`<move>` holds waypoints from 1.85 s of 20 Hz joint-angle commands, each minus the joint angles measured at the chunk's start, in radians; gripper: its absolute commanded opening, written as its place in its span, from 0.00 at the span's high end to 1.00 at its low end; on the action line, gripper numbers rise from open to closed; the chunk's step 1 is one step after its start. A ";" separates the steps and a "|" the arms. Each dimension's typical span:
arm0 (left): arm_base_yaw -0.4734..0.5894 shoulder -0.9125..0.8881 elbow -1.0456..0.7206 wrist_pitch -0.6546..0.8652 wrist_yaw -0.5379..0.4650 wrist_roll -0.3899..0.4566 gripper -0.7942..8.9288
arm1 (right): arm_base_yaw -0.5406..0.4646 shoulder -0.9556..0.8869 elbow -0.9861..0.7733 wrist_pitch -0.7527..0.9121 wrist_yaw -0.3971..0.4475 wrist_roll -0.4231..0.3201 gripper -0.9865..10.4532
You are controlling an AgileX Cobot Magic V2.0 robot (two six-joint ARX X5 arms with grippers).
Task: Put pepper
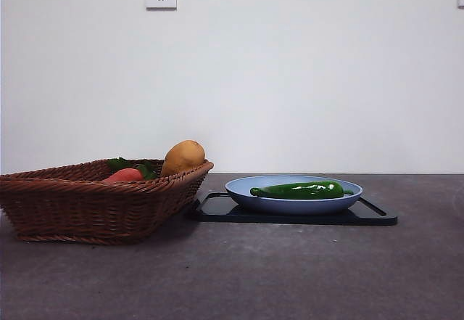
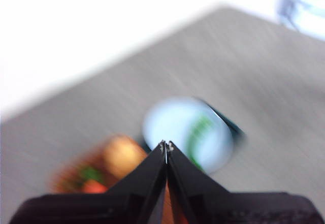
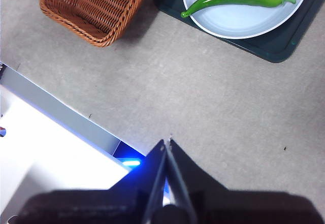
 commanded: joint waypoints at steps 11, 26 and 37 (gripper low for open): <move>0.579 -0.512 -0.527 0.583 -0.058 0.061 0.91 | 0.003 0.006 0.019 0.009 0.002 0.006 0.90; 0.661 -0.871 -1.335 0.843 -0.061 -0.101 0.91 | 0.003 0.006 0.019 0.009 0.002 0.006 0.90; 0.661 -0.930 -1.413 0.666 -0.095 -0.143 0.91 | 0.003 0.006 0.019 0.009 0.002 0.006 0.90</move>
